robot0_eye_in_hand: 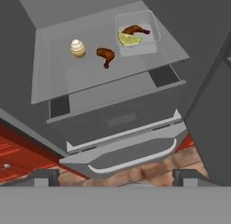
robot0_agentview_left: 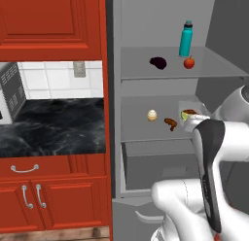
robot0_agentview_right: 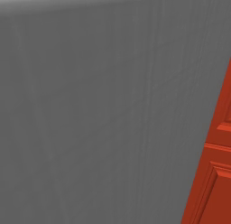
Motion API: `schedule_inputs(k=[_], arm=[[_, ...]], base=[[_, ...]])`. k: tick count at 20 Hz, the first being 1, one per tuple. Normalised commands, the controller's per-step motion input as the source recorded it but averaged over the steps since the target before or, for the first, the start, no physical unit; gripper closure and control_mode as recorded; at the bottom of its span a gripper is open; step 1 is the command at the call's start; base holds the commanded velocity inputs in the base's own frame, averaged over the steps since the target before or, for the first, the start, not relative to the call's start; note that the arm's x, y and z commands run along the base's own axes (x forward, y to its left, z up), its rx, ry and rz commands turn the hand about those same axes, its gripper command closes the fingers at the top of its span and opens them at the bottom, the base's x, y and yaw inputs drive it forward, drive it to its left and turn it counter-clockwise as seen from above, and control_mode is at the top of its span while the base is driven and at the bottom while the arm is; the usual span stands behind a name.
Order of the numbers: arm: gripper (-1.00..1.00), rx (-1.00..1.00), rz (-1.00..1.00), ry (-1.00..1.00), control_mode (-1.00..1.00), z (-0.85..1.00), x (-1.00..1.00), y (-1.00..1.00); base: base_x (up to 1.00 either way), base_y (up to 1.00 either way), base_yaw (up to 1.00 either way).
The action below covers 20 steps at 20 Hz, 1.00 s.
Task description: Place the tupperware on the second highest shelf of the fridge. Make space for the tupperware among the existing items by rearranging them on the shelves if needed. Close the fridge door when finished.
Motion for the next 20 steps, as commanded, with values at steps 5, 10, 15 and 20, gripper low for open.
schedule_inputs(k=[5,10,15,20], arm=[[-1.00,0.00,0.00,0.00,1.00,0.01,0.00,0.00],[-1.00,0.00,0.00,0.00,1.00,0.00,0.00,0.00],[-1.00,0.00,0.00,0.00,1.00,0.00,0.00,0.00],[-1.00,0.00,0.00,0.00,1.00,0.00,0.00,0.00]], base=[[-0.02,0.00,0.00],[-0.79,0.00,0.00],[-0.91,0.06,-0.03],[-0.64,0.06,-0.11]])
